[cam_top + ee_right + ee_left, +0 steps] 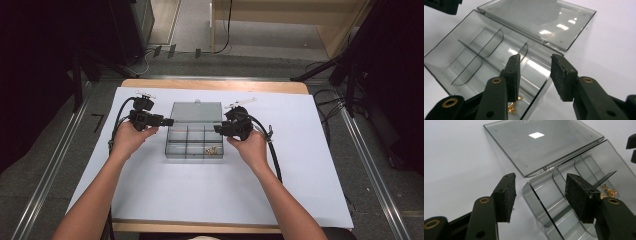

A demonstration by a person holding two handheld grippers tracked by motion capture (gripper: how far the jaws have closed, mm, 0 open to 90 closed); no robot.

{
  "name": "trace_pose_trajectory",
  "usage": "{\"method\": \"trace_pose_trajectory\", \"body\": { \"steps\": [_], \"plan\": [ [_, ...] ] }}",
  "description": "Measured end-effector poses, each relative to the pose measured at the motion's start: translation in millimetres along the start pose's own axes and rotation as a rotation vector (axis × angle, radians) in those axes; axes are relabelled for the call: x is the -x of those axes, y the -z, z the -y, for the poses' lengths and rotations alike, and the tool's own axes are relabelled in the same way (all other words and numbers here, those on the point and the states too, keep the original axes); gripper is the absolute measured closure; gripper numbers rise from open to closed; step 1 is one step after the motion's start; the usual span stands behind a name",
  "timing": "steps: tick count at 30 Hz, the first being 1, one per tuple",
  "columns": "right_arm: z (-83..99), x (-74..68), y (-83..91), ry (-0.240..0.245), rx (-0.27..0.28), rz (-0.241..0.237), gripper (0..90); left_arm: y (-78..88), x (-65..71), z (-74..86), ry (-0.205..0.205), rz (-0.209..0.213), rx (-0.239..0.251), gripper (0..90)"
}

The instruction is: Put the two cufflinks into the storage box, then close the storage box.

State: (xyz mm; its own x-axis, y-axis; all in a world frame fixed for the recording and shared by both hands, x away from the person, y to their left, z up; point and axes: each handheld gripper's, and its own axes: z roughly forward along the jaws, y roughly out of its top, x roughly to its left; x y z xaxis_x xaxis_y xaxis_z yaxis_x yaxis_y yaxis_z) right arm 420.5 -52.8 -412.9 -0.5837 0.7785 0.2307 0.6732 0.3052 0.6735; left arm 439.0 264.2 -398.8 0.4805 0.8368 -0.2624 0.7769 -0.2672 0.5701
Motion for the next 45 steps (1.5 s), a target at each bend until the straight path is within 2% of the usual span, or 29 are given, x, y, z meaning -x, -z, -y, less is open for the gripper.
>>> {"method": "trace_pose_trajectory", "body": {
  "steps": [3, 4, 7, 8, 14, 16, 21, 26, 30, 33, 36, 45],
  "plan": [
    [-3.7, 4.2, -0.3, -0.021, -0.003, 0.001, 60.4, -0.8, -2.0, -1.8, 0.005, -0.002, 0.002, 43.1],
    [-7.3, 8.0, -1.1, -0.032, -0.003, 0.009, 60.6, -1.2, -3.6, -5.2, 0.002, -0.016, 0.003, 43.2],
    [-10.5, 11.3, -2.8, -0.033, 0.004, 0.019, 60.7, -1.7, -4.2, -9.0, -0.004, -0.029, 0.006, 43.6],
    [-12.8, 13.7, -4.6, -0.040, 0.008, 0.022, 60.8, -2.9, -5.7, -11.8, 0.009, -0.021, 0.019, 44.0],
    [-19.8, 22.4, -10.9, -0.081, 0.020, 0.028, 61.0, -7.2, -6.5, -19.3, 0.010, -0.024, 0.008, 45.9],
    [-20.0, 23.6, -14.2, -0.092, 0.018, 0.028, 61.2, -11.2, -7.3, -22.4, 0.013, -0.027, -0.002, 46.2],
    [-20.7, 23.5, -23.2, -0.110, 0.016, 0.041, 61.3, -18.6, -12.0, -22.9, 0.050, -0.034, 0.000, 46.3],
    [-20.1, 25.3, -32.3, -0.152, 0.033, 0.047, 62.9, -27.1, -14.6, -22.8, 0.057, -0.038, -0.007, 46.3],
    [-18.2, 23.0, -40.5, -0.160, 0.045, 0.070, 63.0, -32.4, -17.5, -22.7, 0.065, -0.042, -0.016, 46.1],
    [-16.7, 23.4, -45.9, -0.195, 0.051, 0.078, 62.7, -35.0, -18.3, -22.5, 0.077, -0.040, -0.018, 45.6],
    [-14.8, 26.4, -49.7, -0.234, 0.065, 0.074, 62.6, -37.1, -16.5, -22.6, 0.071, -0.041, -0.017, 44.5],
    [-11.3, 27.3, -56.0, -0.308, 0.097, 0.079, 60.5, -44.1, -15.4, -23.4, 0.082, -0.041, -0.031, 44.1]
  ]
}}
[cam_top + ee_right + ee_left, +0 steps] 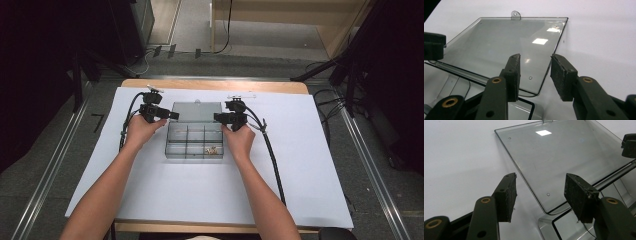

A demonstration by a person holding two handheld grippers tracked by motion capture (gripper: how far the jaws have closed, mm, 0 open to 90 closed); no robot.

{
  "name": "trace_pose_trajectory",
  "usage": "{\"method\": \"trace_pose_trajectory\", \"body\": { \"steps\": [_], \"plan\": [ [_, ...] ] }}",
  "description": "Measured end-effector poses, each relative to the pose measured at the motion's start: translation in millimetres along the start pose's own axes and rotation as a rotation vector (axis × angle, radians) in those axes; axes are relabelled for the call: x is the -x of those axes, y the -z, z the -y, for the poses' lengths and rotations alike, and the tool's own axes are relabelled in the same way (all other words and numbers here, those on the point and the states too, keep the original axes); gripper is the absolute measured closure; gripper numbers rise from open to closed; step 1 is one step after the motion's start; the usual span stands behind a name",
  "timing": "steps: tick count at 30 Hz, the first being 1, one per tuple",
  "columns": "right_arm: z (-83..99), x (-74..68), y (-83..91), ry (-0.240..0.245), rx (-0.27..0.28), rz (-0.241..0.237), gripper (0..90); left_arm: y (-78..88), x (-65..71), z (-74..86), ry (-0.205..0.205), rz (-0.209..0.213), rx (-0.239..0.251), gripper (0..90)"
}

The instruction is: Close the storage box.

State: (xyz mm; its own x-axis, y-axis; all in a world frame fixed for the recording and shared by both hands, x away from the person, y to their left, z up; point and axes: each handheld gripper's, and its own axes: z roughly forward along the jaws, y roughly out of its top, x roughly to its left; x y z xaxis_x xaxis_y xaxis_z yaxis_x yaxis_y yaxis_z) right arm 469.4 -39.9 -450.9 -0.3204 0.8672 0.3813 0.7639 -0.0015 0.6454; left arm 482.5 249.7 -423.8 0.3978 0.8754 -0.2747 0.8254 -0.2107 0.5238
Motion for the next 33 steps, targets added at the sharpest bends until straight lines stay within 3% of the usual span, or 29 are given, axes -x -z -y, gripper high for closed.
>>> {"method": "trace_pose_trajectory", "body": {
  "steps": [9, 12, 18, 23, 27, 33],
  "plan": [
    [-0.4, 2.5, -6.0, -0.070, -0.005, -0.033, 55.3, -6.6, 1.3, -1.2, 0.023, 0.014, 0.009, 42.5],
    [-0.6, 4.8, -9.4, -0.114, -0.008, -0.046, 54.0, -9.1, 0.8, -2.0, 0.048, 0.014, 0.012, 41.3],
    [-1.6, 8.3, -13.2, -0.160, -0.010, -0.068, 53.8, -10.8, 3.1, -6.7, 0.026, -0.006, -0.008, 39.1],
    [-2.0, 10.1, -13.6, -0.173, -0.016, -0.080, 53.8, -13.8, 0.0, -8.7, 0.049, 0.002, -0.009, 38.5],
    [-2.6, 14.5, -15.7, -0.224, -0.042, -0.136, 53.8, -15.0, -0.8, -9.2, 0.061, 0.007, -0.008, 38.0],
    [-2.7, 10.3, -13.5, -0.189, -0.020, -0.111, 54.1, -13.0, -3.4, -9.4, 0.073, 0.033, -0.005, 38.3]
  ]
}}
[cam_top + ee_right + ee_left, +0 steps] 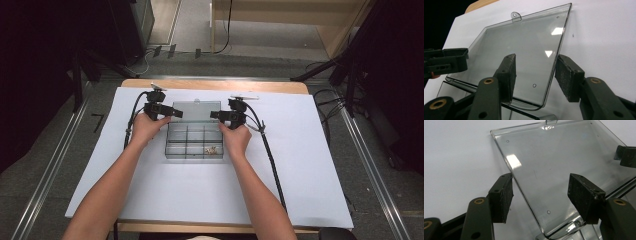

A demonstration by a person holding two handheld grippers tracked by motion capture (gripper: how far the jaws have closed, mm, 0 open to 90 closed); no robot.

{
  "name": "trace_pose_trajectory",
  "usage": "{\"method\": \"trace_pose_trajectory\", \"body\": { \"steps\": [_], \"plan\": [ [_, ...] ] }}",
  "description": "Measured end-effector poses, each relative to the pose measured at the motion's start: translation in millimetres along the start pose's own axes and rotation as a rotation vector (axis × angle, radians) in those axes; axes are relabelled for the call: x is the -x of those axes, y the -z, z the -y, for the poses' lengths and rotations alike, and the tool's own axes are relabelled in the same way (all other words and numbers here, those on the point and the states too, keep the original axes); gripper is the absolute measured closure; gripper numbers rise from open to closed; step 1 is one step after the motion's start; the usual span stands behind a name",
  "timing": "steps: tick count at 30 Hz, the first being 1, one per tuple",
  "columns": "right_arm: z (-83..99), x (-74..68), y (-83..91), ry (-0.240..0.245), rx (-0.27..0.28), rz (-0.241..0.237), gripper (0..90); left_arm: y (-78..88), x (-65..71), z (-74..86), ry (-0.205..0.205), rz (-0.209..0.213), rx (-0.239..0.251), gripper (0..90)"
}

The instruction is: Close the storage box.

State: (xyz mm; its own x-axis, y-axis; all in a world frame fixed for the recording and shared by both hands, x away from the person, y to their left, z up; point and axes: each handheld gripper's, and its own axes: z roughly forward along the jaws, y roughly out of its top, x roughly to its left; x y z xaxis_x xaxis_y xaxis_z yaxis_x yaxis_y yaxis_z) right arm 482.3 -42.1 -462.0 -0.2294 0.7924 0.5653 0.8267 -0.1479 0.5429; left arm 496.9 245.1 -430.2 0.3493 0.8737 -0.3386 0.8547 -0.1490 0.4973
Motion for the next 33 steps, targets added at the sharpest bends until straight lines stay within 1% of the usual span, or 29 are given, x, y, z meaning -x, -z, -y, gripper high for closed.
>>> {"method": "trace_pose_trajectory", "body": {
  "steps": [2, 4, 7, 9, 10, 11, 12, 14, 15, 16, 18, 20, 22, 24, 26, 27, 29, 31, 33],
  "plan": [
    [-0.8, -2.2, 2.6, 0.026, 0.013, 0.011, 55.9, 1.6, -0.7, -0.2, 0.001, 0.015, 0.005, 39.8],
    [-1.9, -4.5, 5.2, 0.042, 0.015, 0.016, 56.7, 3.3, 0.9, -0.5, -0.015, 0.007, 0.009, 40.5],
    [-2.2, -7.0, 7.9, 0.072, 0.019, 0.027, 56.9, 6.0, 3.0, -0.8, -0.022, 0.002, 0.023, 40.8],
    [-1.9, -8.9, 10.3, 0.099, 0.024, 0.042, 57.0, 8.1, 3.6, -0.8, -0.031, -0.003, 0.027, 41.4],
    [-1.9, -9.8, 11.7, 0.121, 0.030, 0.048, 57.0, 8.7, 4.0, -0.7, -0.033, -0.005, 0.028, 41.6],
    [-1.9, -9.8, 11.7, 0.121, 0.030, 0.048, 57.0, 8.7, 4.0, -0.7, -0.033, -0.005, 0.028, 41.8],
    [-2.1, -13.0, 15.2, 0.144, 0.038, 0.056, 57.3, 9.1, 4.2, -0.6, -0.037, -0.009, 0.023, 42.1],
    [-2.5, -14.7, 17.2, 0.154, 0.046, 0.059, 57.4, 8.9, 4.0, -0.3, -0.035, -0.008, 0.022, 42.1],
    [-3.2, -17.0, 19.6, 0.175, 0.054, 0.063, 57.0, 9.0, 3.2, -0.1, -0.020, -0.002, 0.029, 42.6],
    [-3.4, -17.0, 19.6, 0.181, 0.053, 0.066, 57.0, 8.6, 2.5, -0.3, -0.016, 0.001, 0.030, 43.4],
    [-2.9, -14.7, 16.9, 0.181, 0.034, 0.070, 57.1, 7.3, 1.5, -0.4, -0.010, 0.009, 0.026, 44.8],
    [-1.2, -12.0, 13.6, 0.173, 0.013, 0.077, 57.1, 6.6, 1.6, -0.3, -0.013, 0.005, 0.021, 44.8],
    [0.1, -10.9, 11.9, 0.168, 0.008, 0.079, 56.7, 5.7, 2.7, -0.3, -0.015, 0.001, 0.021, 44.7],
    [0.1, -10.9, 11.9, 0.162, 0.007, 0.076, 56.7, 6.2, 2.8, -0.4, -0.014, 0.002, 0.026, 44.7],
    [-1.6, -9.9, 12.1, 0.137, 0.015, 0.055, 56.9, 9.4, 3.4, -1.0, -0.010, 0.015, 0.051, 44.8],
    [-2.3, -9.1, 12.2, 0.130, 0.011, 0.039, 57.1, 9.4, 3.4, -1.0, -0.010, 0.015, 0.051, 44.9],
    [-2.5, -10.0, 13.0, 0.125, 0.015, 0.034, 57.2, 14.6, 6.3, -1.8, -0.018, 0.016, 0.068, 44.7],
    [-2.6, -10.7, 14.0, 0.128, 0.022, 0.033, 57.5, 15.9, 6.6, -1.9, -0.023, 0.016, 0.073, 44.8],
    [-3.5, -12.5, 17.5, 0.142, 0.032, 0.034, 57.9, 21.5, 8.4, -2.0, -0.032, 0.021, 0.089, 45.2]
  ]
}}
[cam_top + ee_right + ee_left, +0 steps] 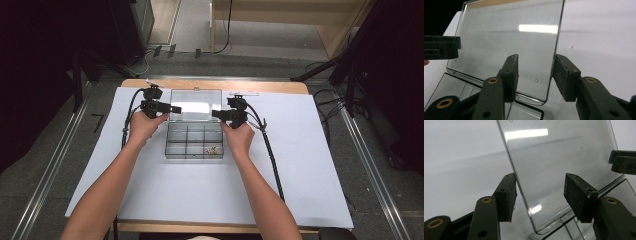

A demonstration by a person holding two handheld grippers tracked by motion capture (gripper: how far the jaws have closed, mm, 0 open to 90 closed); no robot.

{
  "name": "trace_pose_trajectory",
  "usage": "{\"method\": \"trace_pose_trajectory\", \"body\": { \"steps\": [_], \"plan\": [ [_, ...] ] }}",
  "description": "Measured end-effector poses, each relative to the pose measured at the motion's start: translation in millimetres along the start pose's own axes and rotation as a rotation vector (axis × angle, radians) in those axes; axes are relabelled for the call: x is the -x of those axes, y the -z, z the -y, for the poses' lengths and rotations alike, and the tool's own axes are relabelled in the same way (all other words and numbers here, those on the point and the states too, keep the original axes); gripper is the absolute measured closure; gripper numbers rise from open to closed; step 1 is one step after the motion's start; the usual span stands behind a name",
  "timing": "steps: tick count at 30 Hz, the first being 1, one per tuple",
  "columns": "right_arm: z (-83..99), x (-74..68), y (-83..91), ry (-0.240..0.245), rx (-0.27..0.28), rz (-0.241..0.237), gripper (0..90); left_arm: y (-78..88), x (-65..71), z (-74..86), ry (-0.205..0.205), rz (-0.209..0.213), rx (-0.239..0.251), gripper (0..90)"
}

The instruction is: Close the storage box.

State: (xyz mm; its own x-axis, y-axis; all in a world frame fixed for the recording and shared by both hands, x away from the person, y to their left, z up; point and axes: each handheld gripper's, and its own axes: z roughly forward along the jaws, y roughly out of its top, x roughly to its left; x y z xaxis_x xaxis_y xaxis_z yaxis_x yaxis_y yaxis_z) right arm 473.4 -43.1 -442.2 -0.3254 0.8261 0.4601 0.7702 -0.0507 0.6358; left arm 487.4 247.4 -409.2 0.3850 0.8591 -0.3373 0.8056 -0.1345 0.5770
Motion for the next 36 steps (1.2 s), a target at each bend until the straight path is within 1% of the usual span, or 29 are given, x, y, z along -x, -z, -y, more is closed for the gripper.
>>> {"method": "trace_pose_trajectory", "body": {
  "steps": [2, 3, 4, 6, 7, 8, 9, 10, 11, 15, 17, 19, 22, 25, 26, 27, 28, 29, 32, 36],
  "plan": [
    [-0.5, -1.2, 1.3, 0.004, 0.003, 0.001, 58.1, 1.7, 1.0, -0.2, -0.005, -0.001, 0.005, 45.5],
    [-1.0, -3.6, 4.0, 0.023, 0.011, 0.009, 58.3, 5.0, 3.2, -0.4, -0.018, -0.005, 0.015, 45.6],
    [-1.0, -3.6, 4.0, 0.023, 0.011, 0.009, 58.3, 5.0, 3.2, -0.4, -0.018, -0.005, 0.015, 45.7],
    [-1.2, -6.2, 6.6, 0.042, 0.015, 0.018, 58.9, 8.6, 4.7, -0.4, -0.029, -0.004, 0.022, 46.0],
    [-1.2, -8.2, 8.8, 0.061, 0.020, 0.026, 59.5, 11.2, 5.9, 0.0, -0.039, -0.004, 0.029, 46.6],
    [-1.2, -8.2, 8.8, 0.061, 0.020, 0.026, 59.5, 11.2, 5.9, 0.0, -0.039, -0.004, 0.029, 47.1],
    [-1.0, -9.7, 10.8, 0.081, 0.020, 0.032, 59.9, 13.5, 7.6, 0.9, -0.042, -0.006, 0.039, 47.2],
    [-1.0, -9.7, 10.8, 0.081, 0.020, 0.032, 59.9, 13.5, 7.6, 0.9, -0.042, -0.006, 0.039, 47.4],
    [-1.1, -10.6, 12.9, 0.097, 0.021, 0.036, 60.3, 15.7, 8.4, 1.6, -0.051, -0.005, 0.044, 47.7],
    [-0.9, -12.6, 15.5, 0.111, 0.022, 0.038, 60.3, 18.6, 9.3, 2.7, -0.059, 0.001, 0.049, 48.6],
    [-0.5, -15.0, 18.1, 0.131, 0.023, 0.046, 60.4, 22.4, 9.2, 4.0, -0.068, 0.010, 0.056, 49.1],
    [-0.3, -15.9, 19.6, 0.144, 0.024, 0.045, 60.3, 25.0, 9.9, 4.8, -0.075, 0.010, 0.058, 50.3],
    [-0.6, -17.1, 21.2, 0.151, 0.023, 0.045, 60.3, 27.1, 10.7, 5.8, -0.085, 0.011, 0.062, 50.8],
    [-0.4, -19.0, 24.1, 0.175, 0.023, 0.049, 60.4, 30.0, 11.9, 7.3, -0.094, 0.014, 0.070, 51.2],
    [-0.4, -19.0, 24.1, 0.175, 0.023, 0.049, 60.4, 31.1, 12.8, 8.1, -0.102, 0.011, 0.073, 51.2],
    [0.4, -21.1, 25.7, 0.186, 0.022, 0.054, 60.3, 32.0, 13.9, 8.8, -0.114, 0.005, 0.076, 51.3],
    [0.7, -21.9, 26.3, 0.195, 0.022, 0.056, 60.3, 32.8, 15.3, 9.5, -0.129, -0.004, 0.079, 51.6],
    [1.1, -22.6, 26.9, 0.202, 0.023, 0.060, 60.3, 33.9, 17.8, 10.4, -0.157, -0.020, 0.075, 51.9],
    [2.3, -24.3, 28.6, 0.214, 0.023, 0.062, 60.4, 35.0, 19.2, 11.1, -0.163, -0.025, 0.075, 53.2],
    [2.9, -25.0, 30.6, 0.221, 0.023, 0.062, 60.8, 37.2, 19.3, 13.8, -0.165, -0.020, 0.082, 54.3]
  ]
}}
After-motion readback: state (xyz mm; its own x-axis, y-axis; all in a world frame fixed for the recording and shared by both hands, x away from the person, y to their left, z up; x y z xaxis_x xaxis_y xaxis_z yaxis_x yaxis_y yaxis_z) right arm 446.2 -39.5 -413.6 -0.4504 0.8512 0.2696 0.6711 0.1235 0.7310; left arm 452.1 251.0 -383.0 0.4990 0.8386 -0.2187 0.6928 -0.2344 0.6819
